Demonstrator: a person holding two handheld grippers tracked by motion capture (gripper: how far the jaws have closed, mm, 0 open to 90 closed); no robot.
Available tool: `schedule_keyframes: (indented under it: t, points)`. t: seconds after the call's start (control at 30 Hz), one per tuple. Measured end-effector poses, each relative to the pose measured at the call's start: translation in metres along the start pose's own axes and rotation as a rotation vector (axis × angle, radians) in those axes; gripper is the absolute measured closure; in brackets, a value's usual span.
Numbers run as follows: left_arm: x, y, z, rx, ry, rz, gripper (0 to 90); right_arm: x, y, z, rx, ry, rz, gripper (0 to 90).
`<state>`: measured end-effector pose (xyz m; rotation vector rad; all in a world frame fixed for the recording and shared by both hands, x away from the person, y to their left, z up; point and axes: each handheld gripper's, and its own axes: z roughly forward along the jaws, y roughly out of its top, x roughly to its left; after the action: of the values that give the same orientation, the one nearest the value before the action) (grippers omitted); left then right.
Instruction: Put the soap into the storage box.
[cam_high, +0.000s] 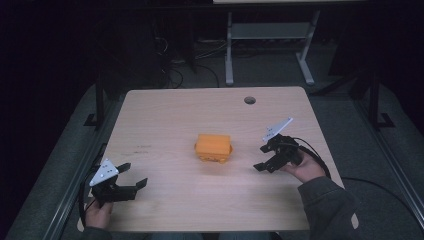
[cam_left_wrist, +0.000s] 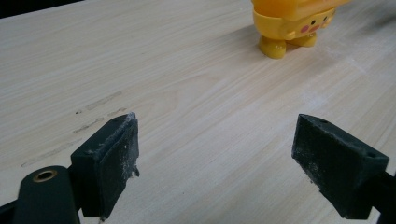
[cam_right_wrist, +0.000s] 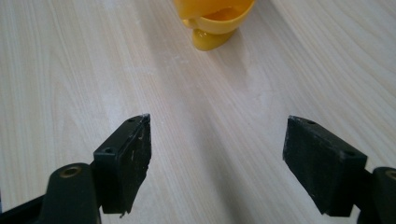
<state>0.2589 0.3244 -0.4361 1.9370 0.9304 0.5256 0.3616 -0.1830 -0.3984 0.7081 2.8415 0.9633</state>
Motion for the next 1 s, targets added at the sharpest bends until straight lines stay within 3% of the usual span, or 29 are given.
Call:
schedule_keyframes:
  t: [0.47, 1.0]
  points:
    - [0.001, -0.001, 0.000, 0.000, 0.004, -0.009, 14.3, 0.002, -0.028, -0.005, -0.014, -0.001, 0.069, 23.2]
    - [0.001, -0.002, 0.003, 0.016, 0.001, -0.007, 14.3, 0.010, -0.052, -0.009, -0.023, -0.014, 0.094, 23.0]
